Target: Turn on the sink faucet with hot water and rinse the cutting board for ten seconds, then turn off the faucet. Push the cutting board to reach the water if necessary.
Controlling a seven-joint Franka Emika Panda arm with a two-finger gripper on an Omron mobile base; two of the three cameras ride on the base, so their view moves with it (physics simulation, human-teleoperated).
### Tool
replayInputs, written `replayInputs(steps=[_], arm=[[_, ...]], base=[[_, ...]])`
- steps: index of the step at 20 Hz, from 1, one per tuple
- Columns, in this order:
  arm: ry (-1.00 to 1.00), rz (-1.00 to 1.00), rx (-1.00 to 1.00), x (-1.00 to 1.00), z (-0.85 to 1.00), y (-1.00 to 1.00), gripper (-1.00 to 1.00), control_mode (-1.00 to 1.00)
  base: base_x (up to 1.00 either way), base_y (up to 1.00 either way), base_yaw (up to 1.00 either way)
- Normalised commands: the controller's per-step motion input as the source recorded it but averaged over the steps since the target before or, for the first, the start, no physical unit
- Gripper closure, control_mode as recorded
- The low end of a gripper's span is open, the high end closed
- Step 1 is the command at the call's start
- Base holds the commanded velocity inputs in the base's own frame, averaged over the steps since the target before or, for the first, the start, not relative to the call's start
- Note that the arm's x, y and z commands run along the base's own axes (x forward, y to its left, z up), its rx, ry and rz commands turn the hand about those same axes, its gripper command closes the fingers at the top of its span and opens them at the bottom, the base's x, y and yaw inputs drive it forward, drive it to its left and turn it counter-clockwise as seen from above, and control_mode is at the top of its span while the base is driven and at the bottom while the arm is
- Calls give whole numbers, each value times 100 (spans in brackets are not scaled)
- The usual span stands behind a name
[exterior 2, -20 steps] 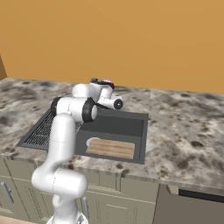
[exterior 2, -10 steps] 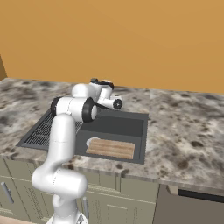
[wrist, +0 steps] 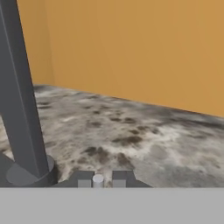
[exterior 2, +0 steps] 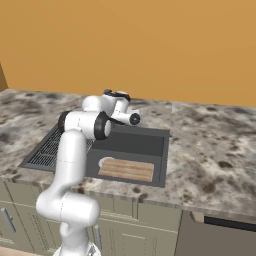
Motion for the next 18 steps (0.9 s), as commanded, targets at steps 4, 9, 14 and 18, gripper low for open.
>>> replayInputs(steps=[4,9,14,18], arm=[[-4,0,0,3,0,7,100,-100],[-10,0,0,0,0,2,100,-100],[-10,0,0,0,0,0,100,-100],[-9,0,0,1,0,0,100,-100]], base=[[0,0,0],[0,0,0],[0,0,0],[0,0,0]])
